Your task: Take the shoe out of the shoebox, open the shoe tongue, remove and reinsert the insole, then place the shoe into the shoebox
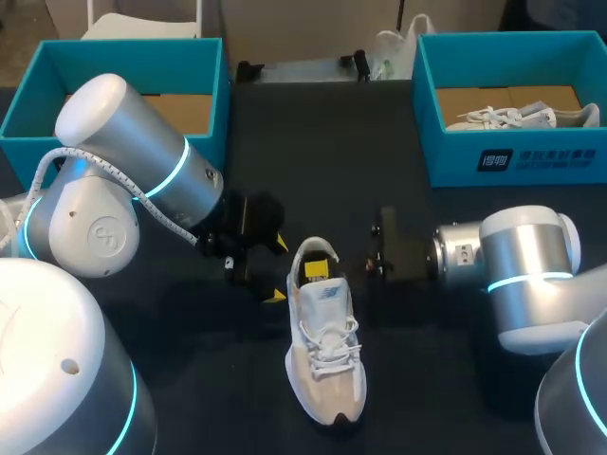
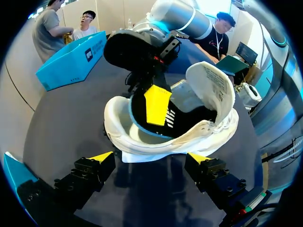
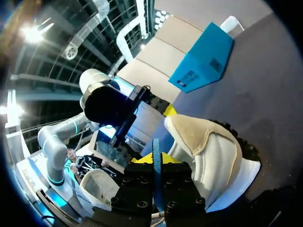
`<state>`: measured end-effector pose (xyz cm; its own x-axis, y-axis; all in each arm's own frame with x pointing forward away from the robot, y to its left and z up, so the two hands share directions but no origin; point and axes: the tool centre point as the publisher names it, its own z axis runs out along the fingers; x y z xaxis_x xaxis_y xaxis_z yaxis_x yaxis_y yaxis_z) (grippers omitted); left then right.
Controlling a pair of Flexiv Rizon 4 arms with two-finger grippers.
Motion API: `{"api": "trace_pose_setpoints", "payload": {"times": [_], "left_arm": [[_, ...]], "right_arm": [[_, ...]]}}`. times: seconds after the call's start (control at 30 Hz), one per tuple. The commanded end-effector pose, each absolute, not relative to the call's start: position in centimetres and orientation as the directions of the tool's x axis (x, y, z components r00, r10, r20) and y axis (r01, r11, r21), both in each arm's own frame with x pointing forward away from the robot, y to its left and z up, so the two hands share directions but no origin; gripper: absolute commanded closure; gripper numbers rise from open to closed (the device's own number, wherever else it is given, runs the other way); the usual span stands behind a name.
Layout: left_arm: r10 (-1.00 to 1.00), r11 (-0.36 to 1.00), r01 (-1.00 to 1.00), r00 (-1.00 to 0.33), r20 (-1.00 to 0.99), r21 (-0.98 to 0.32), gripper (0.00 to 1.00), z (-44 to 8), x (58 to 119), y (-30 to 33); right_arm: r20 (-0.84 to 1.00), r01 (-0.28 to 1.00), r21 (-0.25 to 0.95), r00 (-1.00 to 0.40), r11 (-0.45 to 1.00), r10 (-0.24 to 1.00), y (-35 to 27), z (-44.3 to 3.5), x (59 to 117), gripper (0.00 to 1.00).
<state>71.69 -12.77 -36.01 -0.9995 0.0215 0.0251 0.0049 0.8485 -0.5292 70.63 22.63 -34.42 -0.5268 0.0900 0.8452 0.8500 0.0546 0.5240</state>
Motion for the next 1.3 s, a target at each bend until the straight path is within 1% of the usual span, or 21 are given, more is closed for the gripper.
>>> {"api": "trace_pose_setpoints", "payload": {"times": [0.03,0.2,0.23,0.27,0.33,0.37,0.4,0.43,0.47,0.6,0.7,0.83,0.97,1.13,1.3], "left_arm": [[0.022,0.848,0.006,-0.999,0.025,-0.529,0.0,-36.1,71.7,-12.8],[0.022,0.848,0.006,-0.999,0.025,-0.529,0.0,-36.1,71.7,-12.8],[0.022,0.848,0.006,-0.999,0.025,-0.529,0.0,-36.1,71.7,-12.8],[0.022,0.848,0.006,-0.999,0.025,-0.529,0.0,-36.1,71.7,-12.8],[0.022,0.848,0.006,-0.999,0.025,-0.529,0.0,-36.1,71.7,-12.8],[0.022,0.848,0.006,-0.999,0.025,-0.529,0.0,-36.1,71.7,-12.8],[0.022,0.848,0.006,-0.999,0.025,-0.529,0.0,-36.1,71.7,-12.8],[0.028,0.848,0.01,-0.999,0.026,-0.529,0.0,-36.0,71.7,-12.8],[0.029,0.849,0.011,-0.999,0.025,-0.529,0.0,-35.9,71.7,-12.7],[0.033,0.85,0.015,-0.999,0.025,-0.527,0.0,-35.8,71.8,-12.1],[0.032,0.854,0.014,-0.999,0.025,-0.521,0.0,-35.7,71.9,-11.6],[0.031,0.862,0.015,-0.999,0.023,-0.507,0.0,-35.4,72.1,-10.6],[0.029,0.866,0.014,-0.999,0.024,-0.5,0.0,-35.1,72.5,-9.7],[0.01,0.871,-0.004,-1.0,0.026,-0.492,0.0,-35.1,72.9,-8.7],[-0.012,0.872,-0.024,-1.0,0.028,-0.488,0.0,-35.0,73.5,-7.8]], "right_arm": [[0.856,0.86,0.507,-0.51,0.052,0.091,22.7,-35.5,69.8,1.0],[0.85,0.855,0.516,-0.519,0.055,0.097,22.8,-34.9,69.3,1.0],[0.847,0.852,0.52,-0.523,0.057,0.097,22.8,-34.7,69.3,0.88],[0.843,0.849,0.526,-0.529,0.058,0.098,22.8,-34.5,69.4,0.65],[0.837,0.843,0.534,-0.538,0.064,0.1,22.8,-34.1,69.5,0.46],[0.834,0.84,0.538,-0.542,0.068,0.102,22.9,-33.9,69.5,0.3],[0.832,0.838,0.541,-0.546,0.072,0.102,22.9,-33.7,69.6,0.17],[0.83,0.837,0.542,-0.548,0.078,0.103,22.9,-33.4,69.6,0.11],[0.829,0.836,0.543,-0.549,0.084,0.107,23.0,-33.2,69.6,0.08],[0.821,0.83,0.548,-0.558,0.109,0.12,22.9,-32.4,69.7,0.06],[0.818,0.827,0.548,-0.561,0.126,0.129,22.4,-31.9,69.8,0.09],[0.813,0.824,0.544,-0.564,0.159,0.141,22.0,-31.4,70.0,0.08],[0.815,0.825,0.533,-0.561,0.188,0.146,21.7,-30.9,70.2,0.1],[0.82,0.826,0.526,-0.556,0.204,0.138,21.6,-30.7,69.9,0.08],[0.817,0.828,0.517,-0.553,0.217,0.162,21.1,-30.4,69.8,0.07]]}}
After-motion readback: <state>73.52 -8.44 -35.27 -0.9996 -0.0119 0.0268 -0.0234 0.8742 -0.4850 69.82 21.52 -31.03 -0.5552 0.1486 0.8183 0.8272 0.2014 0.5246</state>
